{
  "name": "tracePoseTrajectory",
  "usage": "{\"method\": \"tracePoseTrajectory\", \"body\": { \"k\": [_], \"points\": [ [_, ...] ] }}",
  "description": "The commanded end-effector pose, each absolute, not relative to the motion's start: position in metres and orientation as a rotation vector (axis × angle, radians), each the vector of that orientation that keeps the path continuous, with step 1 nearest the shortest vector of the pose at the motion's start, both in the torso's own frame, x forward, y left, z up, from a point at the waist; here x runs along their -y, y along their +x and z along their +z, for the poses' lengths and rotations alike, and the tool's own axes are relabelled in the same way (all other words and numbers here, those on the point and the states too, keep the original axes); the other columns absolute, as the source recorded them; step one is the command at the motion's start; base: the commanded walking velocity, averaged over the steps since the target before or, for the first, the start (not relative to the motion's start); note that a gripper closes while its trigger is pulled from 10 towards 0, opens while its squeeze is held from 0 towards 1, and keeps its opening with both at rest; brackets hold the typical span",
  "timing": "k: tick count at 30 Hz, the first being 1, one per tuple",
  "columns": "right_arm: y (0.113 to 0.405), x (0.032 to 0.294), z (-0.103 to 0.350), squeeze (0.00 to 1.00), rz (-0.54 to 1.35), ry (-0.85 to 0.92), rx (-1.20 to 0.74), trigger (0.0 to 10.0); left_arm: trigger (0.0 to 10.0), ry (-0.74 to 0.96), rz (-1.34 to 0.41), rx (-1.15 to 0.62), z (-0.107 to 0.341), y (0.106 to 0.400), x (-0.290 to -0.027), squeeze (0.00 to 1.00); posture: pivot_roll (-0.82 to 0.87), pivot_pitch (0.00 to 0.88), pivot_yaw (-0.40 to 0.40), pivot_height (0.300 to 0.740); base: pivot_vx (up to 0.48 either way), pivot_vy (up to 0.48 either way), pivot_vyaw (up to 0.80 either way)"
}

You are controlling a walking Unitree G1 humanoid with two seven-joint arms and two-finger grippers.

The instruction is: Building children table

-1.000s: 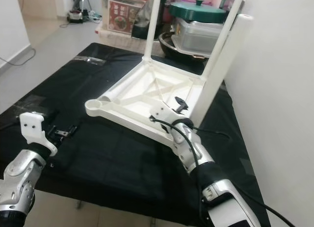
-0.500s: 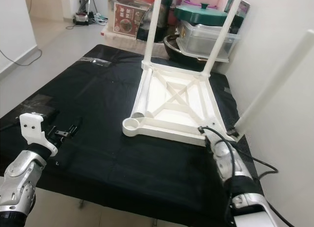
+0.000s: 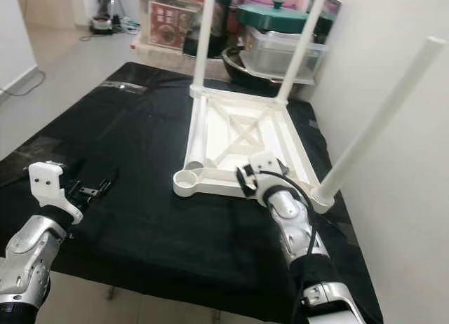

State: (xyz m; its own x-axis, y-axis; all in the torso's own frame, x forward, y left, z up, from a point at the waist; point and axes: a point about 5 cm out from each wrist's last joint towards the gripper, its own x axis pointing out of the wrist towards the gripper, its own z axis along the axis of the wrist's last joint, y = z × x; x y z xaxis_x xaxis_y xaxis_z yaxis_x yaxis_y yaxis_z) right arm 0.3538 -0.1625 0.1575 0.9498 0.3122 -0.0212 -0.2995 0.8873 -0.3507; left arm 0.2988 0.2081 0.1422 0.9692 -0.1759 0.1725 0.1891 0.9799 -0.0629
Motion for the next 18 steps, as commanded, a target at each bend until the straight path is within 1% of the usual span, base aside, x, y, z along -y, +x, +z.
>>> {"method": "tracePoseTrajectory", "body": {
  "k": [1, 2, 6, 7, 8, 9, 10, 11, 13, 15, 17, 18],
  "points": [
    [0.350, 0.145, 0.154, 0.00, 0.501, -0.398, 0.036, 10.0, 10.0, -0.075, -0.193, 0.158, 0.140, 0.299, -0.206, 0.00, 0.08, 0.000, -0.159, 0.740, 0.000, 0.000, 0.00],
    [0.351, 0.142, 0.143, 0.00, 0.598, -0.433, -0.046, 10.0, 10.0, -0.074, -0.194, 0.158, 0.141, 0.299, -0.206, 0.00, 0.08, 0.000, -0.161, 0.740, 0.000, 0.000, 0.00],
    [0.351, 0.142, 0.143, 0.00, 0.598, -0.433, -0.046, 10.0, 10.0, -0.074, -0.194, 0.158, 0.141, 0.299, -0.206, 0.00, 0.08, 0.000, -0.161, 0.740, 0.000, 0.000, 0.00],
    [0.355, 0.147, 0.135, 0.00, 0.628, -0.522, -0.103, 10.0, 10.0, -0.073, -0.195, 0.158, 0.140, 0.300, -0.205, 0.00, 0.08, 0.000, -0.165, 0.740, 0.000, 0.000, 0.00],
    [0.355, 0.147, 0.135, 0.00, 0.628, -0.522, -0.103, 10.0, 10.0, -0.073, -0.195, 0.158, 0.140, 0.300, -0.205, 0.00, 0.08, 0.000, -0.165, 0.740, 0.000, 0.000, 0.00],
    [0.363, 0.160, 0.136, 0.00, 0.651, -0.617, -0.156, 10.0, 10.0, -0.072, -0.195, 0.159, 0.140, 0.301, -0.204, 0.00, 0.09, 0.000, -0.175, 0.740, 0.000, 0.000, 0.00],
    [0.363, 0.160, 0.136, 0.00, 0.651, -0.617, -0.156, 10.0, 10.0, -0.072, -0.195, 0.159, 0.140, 0.301, -0.204, 0.00, 0.09, 0.000, -0.175, 0.740, 0.000, 0.000, 0.00],
    [0.373, 0.176, 0.145, 0.00, 0.695, -0.773, -0.216, 10.0, 10.0, -0.073, -0.193, 0.161, 0.140, 0.302, -0.203, 0.00, 0.09, 0.000, -0.177, 0.740, 0.000, 0.000, 0.00],
    [0.375, 0.178, 0.149, 0.00, 0.724, -0.795, -0.233, 10.0, 10.0, -0.074, -0.191, 0.162, 0.140, 0.302, -0.202, 0.00, 0.09, 0.000, -0.179, 0.740, 0.000, 0.000, 0.00],
    [0.377, 0.174, 0.151, 0.00, 0.789, -0.786, -0.281, 10.0, 10.0, -0.074, -0.191, 0.162, 0.139, 0.303, -0.202, 0.00, 0.09, 0.000, -0.179, 0.740, 0.000, 0.000, 0.00],
    [0.377, 0.174, 0.151, 0.00, 0.789, -0.786, -0.281, 10.0, 10.0, -0.074, -0.191, 0.162, 0.139, 0.303, -0.202, 0.00, 0.09, 0.000, -0.179, 0.740, 0.000, 0.000, 0.00],
    [0.377, 0.171, 0.150, 0.00, 0.829, -0.807, -0.311, 10.0, 10.0, -0.072, -0.193, 0.162, 0.139, 0.303, -0.202, 0.00, 0.09, 0.000, -0.180, 0.740, 0.000, 0.000, 0.00]
  ]
}}
